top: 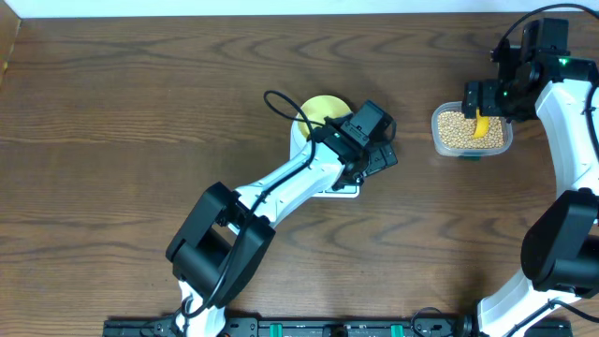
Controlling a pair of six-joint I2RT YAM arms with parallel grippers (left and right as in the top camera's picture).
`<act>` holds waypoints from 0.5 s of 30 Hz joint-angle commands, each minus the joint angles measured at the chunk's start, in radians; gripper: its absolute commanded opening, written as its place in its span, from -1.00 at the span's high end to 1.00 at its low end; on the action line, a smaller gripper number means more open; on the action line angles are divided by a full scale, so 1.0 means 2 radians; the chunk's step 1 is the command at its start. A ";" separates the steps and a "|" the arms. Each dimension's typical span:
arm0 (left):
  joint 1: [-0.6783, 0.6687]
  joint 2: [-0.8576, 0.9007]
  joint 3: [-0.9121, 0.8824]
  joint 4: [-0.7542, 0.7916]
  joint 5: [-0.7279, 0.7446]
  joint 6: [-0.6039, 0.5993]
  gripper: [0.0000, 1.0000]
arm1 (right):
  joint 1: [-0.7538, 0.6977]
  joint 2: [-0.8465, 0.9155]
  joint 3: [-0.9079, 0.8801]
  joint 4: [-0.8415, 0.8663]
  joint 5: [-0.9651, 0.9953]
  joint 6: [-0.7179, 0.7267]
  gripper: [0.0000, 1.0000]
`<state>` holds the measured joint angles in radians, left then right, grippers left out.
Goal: Scoop item into bowl and weigh 50g on scale
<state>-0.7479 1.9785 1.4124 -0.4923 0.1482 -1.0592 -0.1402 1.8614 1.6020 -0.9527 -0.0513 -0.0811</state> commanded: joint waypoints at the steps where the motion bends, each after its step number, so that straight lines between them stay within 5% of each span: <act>1: 0.000 0.012 -0.004 0.000 -0.018 -0.013 -0.96 | -0.001 -0.012 0.008 -0.001 0.004 -0.005 -0.99; 7: 0.000 0.015 -0.004 0.000 -0.019 -0.011 -0.96 | -0.001 -0.012 0.008 -0.001 0.004 -0.005 -0.98; 15: -0.003 0.016 -0.005 -0.064 -0.072 -0.171 -0.96 | -0.001 -0.012 0.008 -0.001 0.004 -0.005 -0.99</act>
<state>-0.7498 1.9972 1.4105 -0.6094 0.0669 -1.2633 -0.1402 1.8614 1.6020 -0.9527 -0.0513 -0.0811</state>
